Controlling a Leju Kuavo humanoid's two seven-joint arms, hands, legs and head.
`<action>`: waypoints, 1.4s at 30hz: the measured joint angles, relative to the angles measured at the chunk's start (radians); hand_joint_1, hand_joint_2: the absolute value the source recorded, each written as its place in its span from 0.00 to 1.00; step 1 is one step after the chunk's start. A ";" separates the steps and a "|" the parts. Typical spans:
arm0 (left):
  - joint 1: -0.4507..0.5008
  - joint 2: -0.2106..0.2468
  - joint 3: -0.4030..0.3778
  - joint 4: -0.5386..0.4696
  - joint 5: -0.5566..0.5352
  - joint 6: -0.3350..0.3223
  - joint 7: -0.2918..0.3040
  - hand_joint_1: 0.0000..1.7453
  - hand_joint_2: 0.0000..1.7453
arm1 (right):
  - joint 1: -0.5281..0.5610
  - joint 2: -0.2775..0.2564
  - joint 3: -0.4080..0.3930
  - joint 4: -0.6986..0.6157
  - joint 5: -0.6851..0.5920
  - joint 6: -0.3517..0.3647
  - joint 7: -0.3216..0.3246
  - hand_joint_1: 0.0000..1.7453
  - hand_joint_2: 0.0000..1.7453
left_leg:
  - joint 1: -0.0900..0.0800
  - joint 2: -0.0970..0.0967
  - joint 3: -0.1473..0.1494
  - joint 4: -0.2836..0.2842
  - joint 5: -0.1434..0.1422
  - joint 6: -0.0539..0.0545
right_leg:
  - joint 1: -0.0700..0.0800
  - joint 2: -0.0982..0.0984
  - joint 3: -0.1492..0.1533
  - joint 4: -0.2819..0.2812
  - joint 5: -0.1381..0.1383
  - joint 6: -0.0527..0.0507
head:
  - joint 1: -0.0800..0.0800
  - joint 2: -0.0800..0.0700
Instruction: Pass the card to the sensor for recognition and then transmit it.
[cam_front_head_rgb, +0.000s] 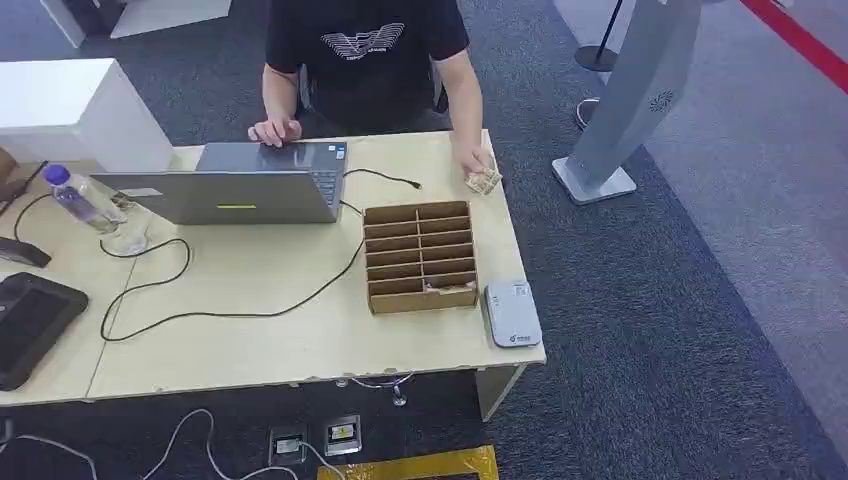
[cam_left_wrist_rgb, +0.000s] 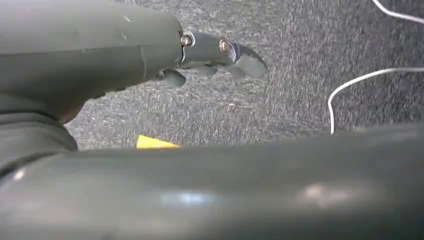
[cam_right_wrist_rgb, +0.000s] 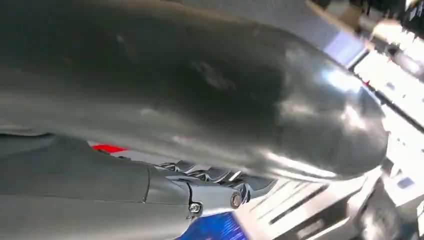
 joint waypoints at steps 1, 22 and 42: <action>0.000 0.001 -0.003 0.000 0.000 -0.004 0.000 0.00 0.00 | -0.008 0.022 0.010 -0.006 0.028 0.018 0.006 0.00 1.00 | 0.000 0.000 0.000 0.000 0.000 0.000 | 0.000 0.000 0.000 0.000 0.000 0.000 | 0.001 0.000; 0.000 0.010 -0.032 0.003 0.002 -0.008 0.034 0.00 0.00 | 0.117 0.133 0.215 -0.013 0.620 -0.147 0.038 0.00 1.00 | 0.000 0.005 0.001 0.001 0.000 0.000 | 0.000 0.007 -0.002 -0.001 0.001 0.000 | 0.001 0.000; -0.006 0.010 -0.055 0.003 -0.006 0.000 0.054 0.00 0.00 | 0.259 0.131 0.234 -0.018 0.724 -0.259 0.056 0.00 1.00 | 0.000 0.007 0.002 0.001 0.000 0.000 | 0.000 0.009 -0.002 -0.001 0.001 0.000 | 0.001 0.000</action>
